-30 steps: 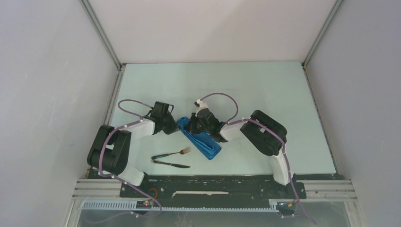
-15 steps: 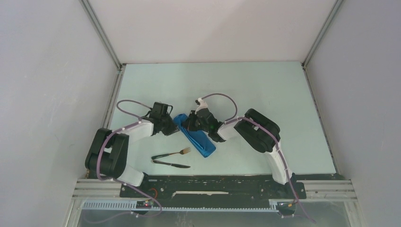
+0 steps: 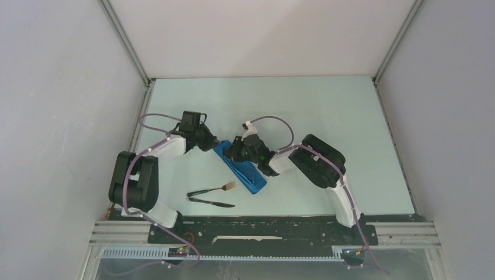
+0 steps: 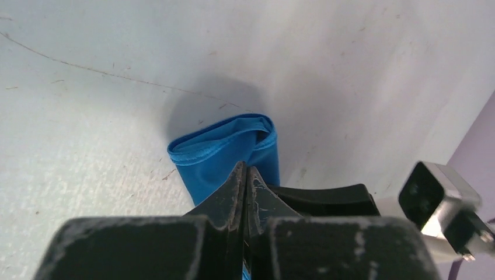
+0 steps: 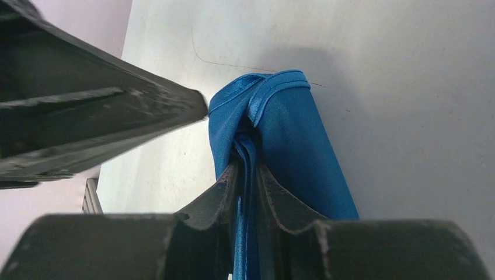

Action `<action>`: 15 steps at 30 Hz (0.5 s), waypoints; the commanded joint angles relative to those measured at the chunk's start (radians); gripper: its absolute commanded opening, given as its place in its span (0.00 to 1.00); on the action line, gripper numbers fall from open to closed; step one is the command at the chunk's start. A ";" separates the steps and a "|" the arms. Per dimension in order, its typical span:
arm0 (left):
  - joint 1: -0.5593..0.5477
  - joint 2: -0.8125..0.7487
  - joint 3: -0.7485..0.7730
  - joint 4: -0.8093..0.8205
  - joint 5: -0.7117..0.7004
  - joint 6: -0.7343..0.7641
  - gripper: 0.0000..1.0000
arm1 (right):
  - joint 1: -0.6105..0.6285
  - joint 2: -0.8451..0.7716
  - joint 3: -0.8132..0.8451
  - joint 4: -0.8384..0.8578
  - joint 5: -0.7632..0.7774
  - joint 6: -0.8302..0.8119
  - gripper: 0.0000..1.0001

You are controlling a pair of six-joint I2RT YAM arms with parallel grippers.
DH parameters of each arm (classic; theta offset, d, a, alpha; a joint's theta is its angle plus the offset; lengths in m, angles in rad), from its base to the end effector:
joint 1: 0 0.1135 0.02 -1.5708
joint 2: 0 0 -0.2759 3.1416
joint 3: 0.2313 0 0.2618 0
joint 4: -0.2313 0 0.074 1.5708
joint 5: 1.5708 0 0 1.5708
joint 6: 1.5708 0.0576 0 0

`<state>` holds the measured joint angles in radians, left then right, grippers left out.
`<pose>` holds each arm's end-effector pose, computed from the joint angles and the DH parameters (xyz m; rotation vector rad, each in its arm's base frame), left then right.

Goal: Fold the napkin into a case and place the utensils inside
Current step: Grasp the top corner of the smaller rectangle folded napkin from the folded napkin.

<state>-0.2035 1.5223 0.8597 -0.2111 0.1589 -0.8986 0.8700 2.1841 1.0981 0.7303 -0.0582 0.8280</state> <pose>0.3199 -0.0753 0.1793 -0.7990 2.4223 -0.6580 0.3030 0.3644 0.0958 -0.0873 2.1152 1.1453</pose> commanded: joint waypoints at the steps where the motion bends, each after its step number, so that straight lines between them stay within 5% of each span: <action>1: -0.001 0.059 0.018 0.042 0.060 -0.040 0.04 | -0.003 0.017 -0.014 0.013 0.010 0.014 0.26; 15: -0.003 0.137 -0.087 0.243 0.142 -0.058 0.02 | -0.003 0.007 -0.027 0.021 -0.003 0.012 0.37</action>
<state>-0.2043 1.6115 0.7959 -0.0856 0.2340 -0.9272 0.8696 2.1841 1.0882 0.7586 -0.0654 0.8421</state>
